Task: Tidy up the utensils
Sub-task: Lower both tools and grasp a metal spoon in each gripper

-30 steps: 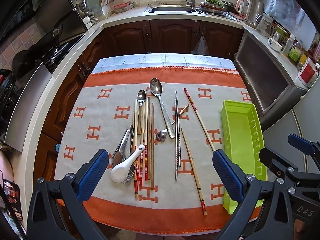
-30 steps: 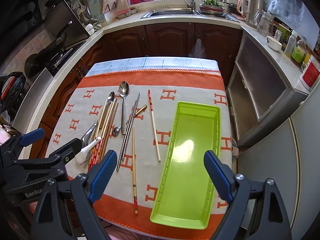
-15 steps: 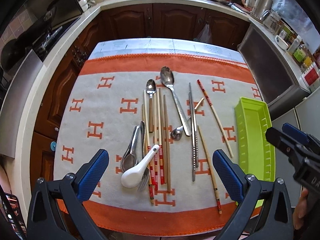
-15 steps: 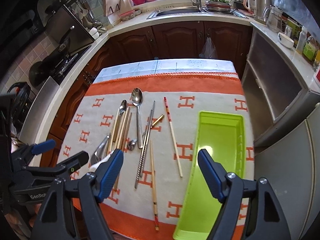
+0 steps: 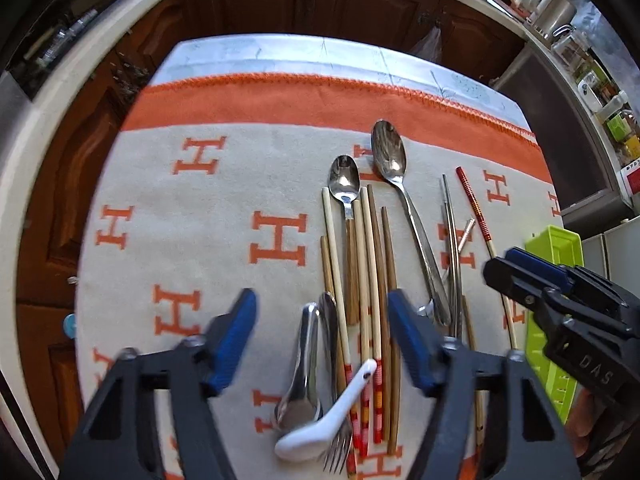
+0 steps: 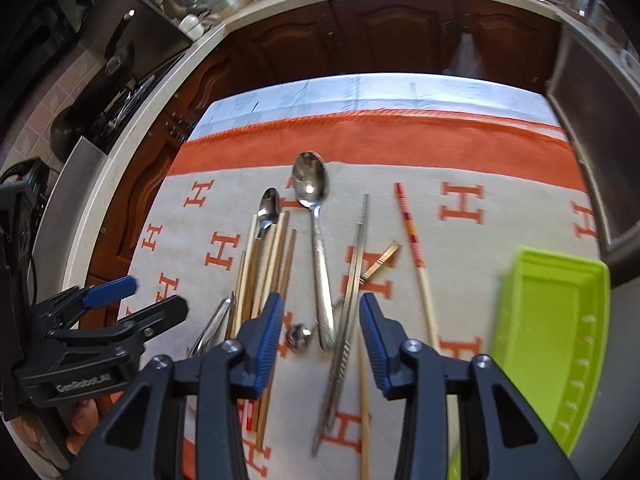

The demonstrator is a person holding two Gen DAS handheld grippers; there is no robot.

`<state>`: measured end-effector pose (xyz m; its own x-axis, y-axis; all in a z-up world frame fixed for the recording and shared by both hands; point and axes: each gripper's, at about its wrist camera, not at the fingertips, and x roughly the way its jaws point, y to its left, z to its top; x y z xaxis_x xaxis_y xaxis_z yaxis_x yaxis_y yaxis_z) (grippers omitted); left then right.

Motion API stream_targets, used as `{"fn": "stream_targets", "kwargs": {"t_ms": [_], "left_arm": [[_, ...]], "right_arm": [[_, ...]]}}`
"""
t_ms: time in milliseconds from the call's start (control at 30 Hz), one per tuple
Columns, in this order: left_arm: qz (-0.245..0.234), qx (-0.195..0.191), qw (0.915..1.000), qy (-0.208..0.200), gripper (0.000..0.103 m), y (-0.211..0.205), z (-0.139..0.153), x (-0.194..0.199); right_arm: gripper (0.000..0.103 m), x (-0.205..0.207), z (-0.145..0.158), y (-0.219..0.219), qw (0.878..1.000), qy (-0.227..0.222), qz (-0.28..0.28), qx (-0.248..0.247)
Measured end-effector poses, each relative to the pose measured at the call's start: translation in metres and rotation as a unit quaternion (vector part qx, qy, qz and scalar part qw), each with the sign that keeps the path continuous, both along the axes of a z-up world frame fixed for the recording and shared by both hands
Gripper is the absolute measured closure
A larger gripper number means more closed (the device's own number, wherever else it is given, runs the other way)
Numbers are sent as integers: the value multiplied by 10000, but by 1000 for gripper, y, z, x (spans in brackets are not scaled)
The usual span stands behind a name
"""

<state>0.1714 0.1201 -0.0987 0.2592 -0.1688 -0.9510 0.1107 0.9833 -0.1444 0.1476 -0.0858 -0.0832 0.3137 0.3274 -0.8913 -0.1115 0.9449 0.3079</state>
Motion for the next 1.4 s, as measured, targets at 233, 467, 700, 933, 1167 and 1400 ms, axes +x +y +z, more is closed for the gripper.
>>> {"fn": "stream_targets", "kwargs": {"t_ms": [233, 467, 700, 933, 1167, 1400], "left_arm": [[75, -736, 9971, 165, 73, 2, -38, 35], [-56, -928, 9955, 157, 74, -8, -49, 52], [-84, -1105, 9938, 129, 74, -11, -49, 53], [-222, -1103, 9935, 182, 89, -15, -50, 53], [-238, -1054, 9938, 246, 95, -23, -57, 56], [7, -1041, 9933, 510, 94, -16, -70, 60]], "right_arm": [[81, 42, -44, 27, 9993, 123, 321, -143], [93, 61, -70, 36, 9979, 109, 420, -471], [92, 65, -72, 49, 9926, -254, 671, -982], [93, 66, -70, 39, 9959, -35, 487, -759], [93, 53, -69, 24, 9978, 85, 339, -557], [93, 45, -63, 12, 9998, 103, 81, -146]]}}
